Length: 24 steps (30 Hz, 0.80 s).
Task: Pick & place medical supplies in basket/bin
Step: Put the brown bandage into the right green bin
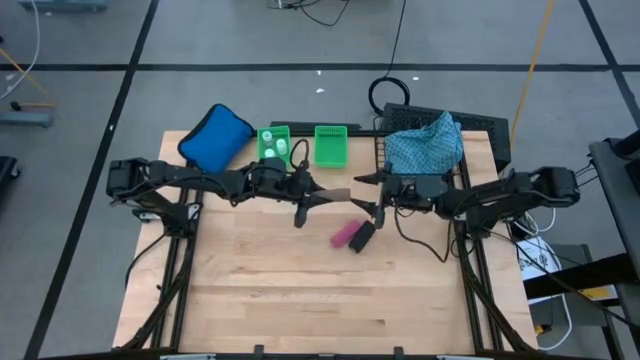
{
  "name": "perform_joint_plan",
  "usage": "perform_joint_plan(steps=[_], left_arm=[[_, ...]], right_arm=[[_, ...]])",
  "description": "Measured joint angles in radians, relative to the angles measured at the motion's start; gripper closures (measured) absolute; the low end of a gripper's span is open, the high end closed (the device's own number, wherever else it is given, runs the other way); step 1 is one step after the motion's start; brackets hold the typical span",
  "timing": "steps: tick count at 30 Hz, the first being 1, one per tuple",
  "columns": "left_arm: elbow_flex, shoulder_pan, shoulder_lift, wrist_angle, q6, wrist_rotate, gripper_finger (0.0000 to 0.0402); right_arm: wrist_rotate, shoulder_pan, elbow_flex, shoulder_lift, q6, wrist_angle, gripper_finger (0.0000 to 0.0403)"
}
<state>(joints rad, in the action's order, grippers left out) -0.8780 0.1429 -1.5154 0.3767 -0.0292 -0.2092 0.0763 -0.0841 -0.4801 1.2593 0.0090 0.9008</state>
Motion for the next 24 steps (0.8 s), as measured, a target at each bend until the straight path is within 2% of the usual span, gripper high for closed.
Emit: perform_joint_plan(steps=[8,13,24], left_arm=[[0.000,0.000,-0.005,-0.011,-0.003,0.015,0.0331],[-0.001,-0.001,-0.004,-0.006,-0.007,0.013,0.0330],[-0.001,-0.010,-0.004,-0.008,-0.035,0.007,0.0330]], right_arm=[[-0.036,0.001,-0.009,0.052,0.031,0.061,0.0132],[-0.105,0.001,-0.009,0.087,0.027,0.120,0.0135],[-0.101,-0.010,-0.009,0.141,0.013,0.178,0.0175]])
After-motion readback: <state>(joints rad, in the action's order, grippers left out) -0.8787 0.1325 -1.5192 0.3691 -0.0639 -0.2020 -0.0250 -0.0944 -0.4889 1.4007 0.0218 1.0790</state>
